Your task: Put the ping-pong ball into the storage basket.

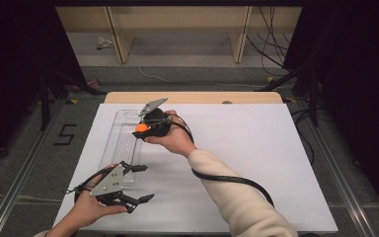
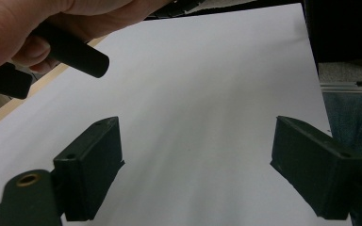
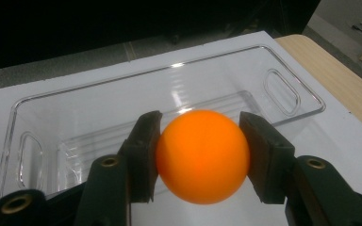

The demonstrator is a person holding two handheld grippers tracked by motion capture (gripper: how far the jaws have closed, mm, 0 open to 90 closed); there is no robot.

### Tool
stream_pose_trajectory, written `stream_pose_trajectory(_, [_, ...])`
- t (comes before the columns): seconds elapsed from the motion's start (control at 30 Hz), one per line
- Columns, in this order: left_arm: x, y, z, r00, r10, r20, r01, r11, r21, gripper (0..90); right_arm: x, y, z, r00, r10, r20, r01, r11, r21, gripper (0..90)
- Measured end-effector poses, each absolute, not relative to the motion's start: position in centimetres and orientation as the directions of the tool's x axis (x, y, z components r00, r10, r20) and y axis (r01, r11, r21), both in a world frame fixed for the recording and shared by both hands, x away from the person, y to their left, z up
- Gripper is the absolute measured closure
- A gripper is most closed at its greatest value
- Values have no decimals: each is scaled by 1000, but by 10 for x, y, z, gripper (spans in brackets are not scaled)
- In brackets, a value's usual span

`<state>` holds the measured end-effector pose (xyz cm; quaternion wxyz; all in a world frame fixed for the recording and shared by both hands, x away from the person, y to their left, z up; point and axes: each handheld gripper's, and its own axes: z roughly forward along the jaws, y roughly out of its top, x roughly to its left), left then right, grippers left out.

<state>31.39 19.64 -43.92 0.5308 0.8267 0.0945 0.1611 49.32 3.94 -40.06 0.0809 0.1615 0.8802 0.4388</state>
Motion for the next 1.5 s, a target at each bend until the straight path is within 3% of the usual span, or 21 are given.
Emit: stream_pose_trajectory(1.5, [314, 196, -439, 931, 325, 167, -16, -420, 907, 165, 499, 63, -400, -945, 327, 3, 205, 585, 784, 515])
